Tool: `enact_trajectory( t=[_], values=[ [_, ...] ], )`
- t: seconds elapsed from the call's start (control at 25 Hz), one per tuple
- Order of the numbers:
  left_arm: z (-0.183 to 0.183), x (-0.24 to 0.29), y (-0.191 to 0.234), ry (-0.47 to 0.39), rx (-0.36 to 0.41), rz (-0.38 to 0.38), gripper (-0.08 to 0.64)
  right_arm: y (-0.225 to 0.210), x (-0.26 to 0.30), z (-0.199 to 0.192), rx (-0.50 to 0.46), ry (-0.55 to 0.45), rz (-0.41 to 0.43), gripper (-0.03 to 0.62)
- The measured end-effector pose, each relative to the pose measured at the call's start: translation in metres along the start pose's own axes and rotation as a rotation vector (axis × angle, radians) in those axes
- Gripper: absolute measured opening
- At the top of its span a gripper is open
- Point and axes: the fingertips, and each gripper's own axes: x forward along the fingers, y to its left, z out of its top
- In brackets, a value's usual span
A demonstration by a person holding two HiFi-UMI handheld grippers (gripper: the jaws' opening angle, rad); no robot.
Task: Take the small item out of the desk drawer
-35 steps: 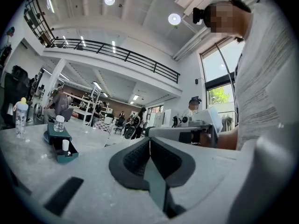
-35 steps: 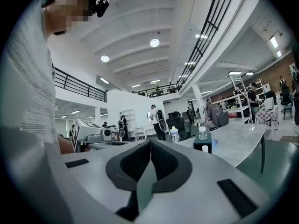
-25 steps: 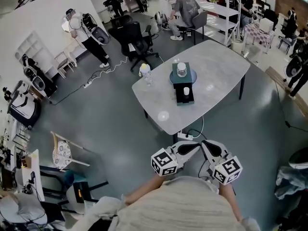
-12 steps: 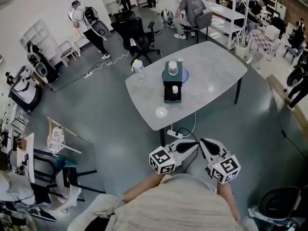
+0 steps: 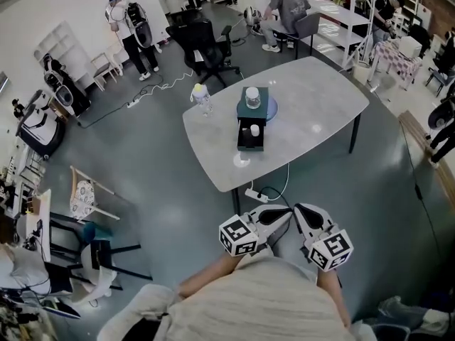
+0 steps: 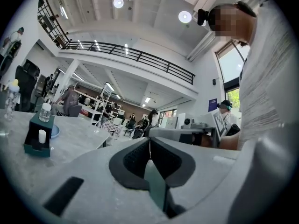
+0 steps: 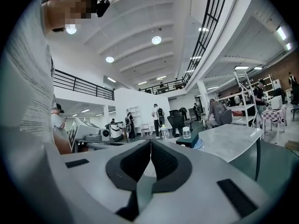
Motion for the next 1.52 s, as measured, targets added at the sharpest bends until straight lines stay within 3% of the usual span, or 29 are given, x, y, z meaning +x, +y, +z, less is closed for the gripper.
enact_trajectory(
  t=[0.24, 0.48, 0.76, 1.0, 1.52],
  values=[
    [0.015, 0.02, 0.076, -0.017, -0.028, -0.016, 0.017, -0.048, 0.062, 0.008, 0.0, 0.008, -0.022, 0.011],
    [0.048, 0.041, 0.164, -0.013, 0.005, -0.05, 0.017, -0.103, 0.138, 0.033, 0.014, -0.041, -0.045, 0.011],
    [0.076, 0.038, 0.258, -0.021, -0.021, -0.031, 0.015, -0.138, 0.228, 0.048, 0.028, -0.035, -0.033, 0.011],
    [0.078, 0.025, 0.308, -0.002, -0.01, -0.016, 0.017, -0.146, 0.281, 0.042, 0.021, 0.0, 0.005, 0.011],
    [0.066, 0.019, 0.364, 0.048, -0.008, 0.081, 0.017, -0.161, 0.337, 0.023, -0.05, 0.106, 0.121, 0.011]
  ],
)
